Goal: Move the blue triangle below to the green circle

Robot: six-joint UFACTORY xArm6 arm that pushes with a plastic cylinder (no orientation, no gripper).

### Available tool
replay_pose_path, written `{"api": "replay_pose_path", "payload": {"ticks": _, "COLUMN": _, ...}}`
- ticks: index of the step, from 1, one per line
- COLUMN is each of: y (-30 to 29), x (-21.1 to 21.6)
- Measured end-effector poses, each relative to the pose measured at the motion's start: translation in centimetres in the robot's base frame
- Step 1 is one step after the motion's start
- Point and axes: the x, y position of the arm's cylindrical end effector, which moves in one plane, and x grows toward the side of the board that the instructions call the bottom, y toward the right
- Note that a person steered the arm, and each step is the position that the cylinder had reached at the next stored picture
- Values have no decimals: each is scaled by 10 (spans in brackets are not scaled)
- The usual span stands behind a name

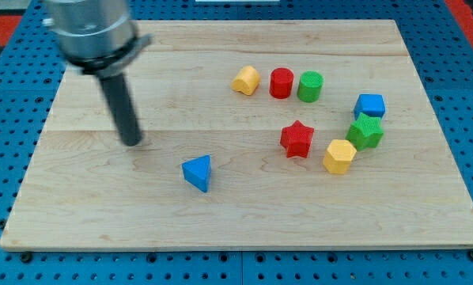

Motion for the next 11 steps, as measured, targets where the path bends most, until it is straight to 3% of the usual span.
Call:
{"api": "replay_pose_path", "payload": {"ticks": 1, "y": 4, "x": 88}}
{"api": "replay_pose_path", "payload": {"ticks": 2, "y": 68, "x": 71}}
{"api": "replay_pose_path", "payload": {"ticks": 4, "y": 197, "x": -76}}
{"api": "replay_pose_path", "payload": {"ticks": 5, "y": 191, "x": -71}}
{"api": "replay_pose_path", "payload": {"ticks": 6, "y": 138, "x": -40}}
{"api": "replay_pose_path", "payload": {"ticks": 7, "y": 78, "x": 4}}
{"api": "replay_pose_path", "payload": {"ticks": 8, "y": 83, "x": 55}}
{"api": "replay_pose_path", "payload": {"ticks": 9, "y": 166, "x": 26}}
{"api": "replay_pose_path", "payload": {"ticks": 10, "y": 235, "x": -69}}
{"api": "replay_pose_path", "payload": {"ticks": 11, "y": 250, "x": -87}}
